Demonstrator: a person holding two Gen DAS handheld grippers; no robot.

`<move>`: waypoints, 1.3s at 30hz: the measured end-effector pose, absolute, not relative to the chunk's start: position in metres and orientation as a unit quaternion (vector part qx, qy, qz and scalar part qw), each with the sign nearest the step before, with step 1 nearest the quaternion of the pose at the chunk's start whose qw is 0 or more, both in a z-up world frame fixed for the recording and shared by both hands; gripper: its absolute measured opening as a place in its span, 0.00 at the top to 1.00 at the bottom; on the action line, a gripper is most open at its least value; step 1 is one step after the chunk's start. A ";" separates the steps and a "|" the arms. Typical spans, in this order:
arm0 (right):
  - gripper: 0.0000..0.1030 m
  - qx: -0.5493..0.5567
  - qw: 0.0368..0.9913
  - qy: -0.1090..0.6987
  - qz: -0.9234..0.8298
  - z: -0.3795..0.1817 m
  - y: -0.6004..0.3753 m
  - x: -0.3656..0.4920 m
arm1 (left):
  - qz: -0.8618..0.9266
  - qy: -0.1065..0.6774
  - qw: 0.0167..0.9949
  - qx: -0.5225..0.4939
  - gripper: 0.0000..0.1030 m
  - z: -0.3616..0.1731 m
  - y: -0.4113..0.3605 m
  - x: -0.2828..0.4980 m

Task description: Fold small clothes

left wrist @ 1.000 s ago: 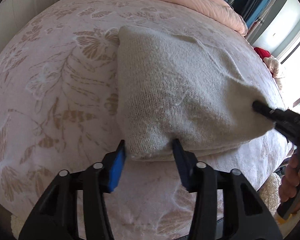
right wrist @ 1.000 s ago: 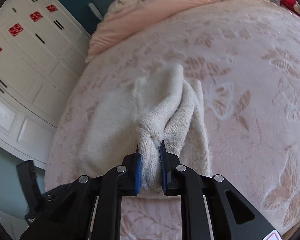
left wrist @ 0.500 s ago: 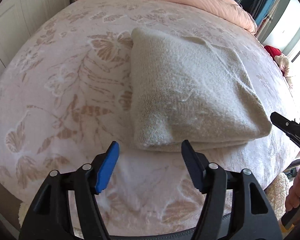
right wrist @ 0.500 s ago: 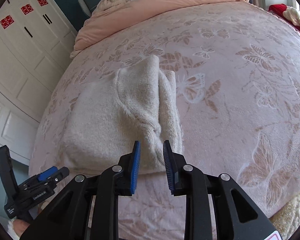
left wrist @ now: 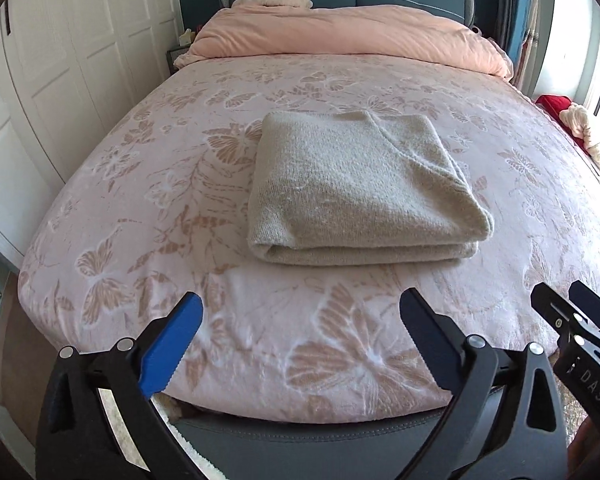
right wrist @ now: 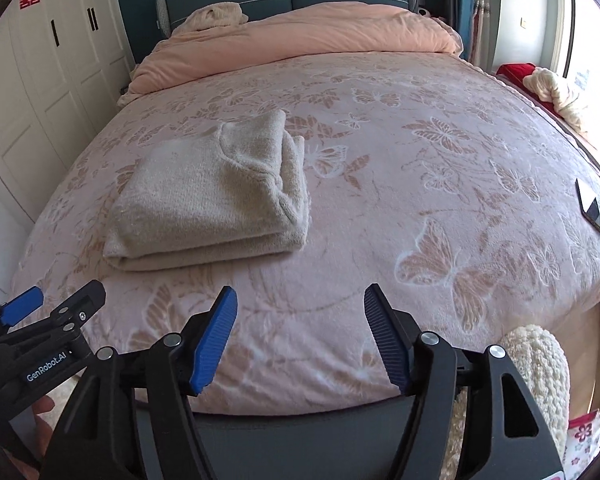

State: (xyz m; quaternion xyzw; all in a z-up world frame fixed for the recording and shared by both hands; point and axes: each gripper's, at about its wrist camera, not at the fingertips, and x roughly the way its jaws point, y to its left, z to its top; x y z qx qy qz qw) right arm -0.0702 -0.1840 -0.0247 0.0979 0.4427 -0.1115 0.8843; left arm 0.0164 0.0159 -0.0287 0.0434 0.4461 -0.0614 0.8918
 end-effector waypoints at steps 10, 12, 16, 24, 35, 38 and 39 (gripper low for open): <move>0.35 0.079 0.885 0.450 -0.093 -0.036 -0.165 -0.092 | -0.038 0.435 0.898 0.062 0.06 -0.039 0.001 -0.018; 0.35 0.082 0.883 0.453 -0.092 -0.038 -0.165 -0.093 | -0.030 0.431 0.899 0.065 0.06 -0.040 0.000 -0.020; 0.35 0.083 0.882 0.454 -0.092 -0.040 -0.163 -0.094 | -0.020 0.428 0.901 0.067 0.06 -0.041 0.000 -0.022; 0.35 0.081 0.877 0.463 -0.095 -0.046 -0.160 -0.094 | -0.001 0.429 0.901 0.065 0.06 -0.046 0.003 -0.024; 0.35 0.071 0.877 0.464 -0.102 -0.048 -0.156 -0.093 | 0.007 0.427 0.902 0.067 0.10 -0.049 0.004 -0.026; 0.35 0.071 0.877 0.464 -0.105 -0.048 -0.155 -0.093 | 0.010 0.429 0.901 0.066 0.10 -0.049 0.003 -0.026; 0.35 0.071 0.877 0.463 -0.106 -0.048 -0.155 -0.093 | 0.010 0.429 0.901 0.065 0.10 -0.049 0.003 -0.026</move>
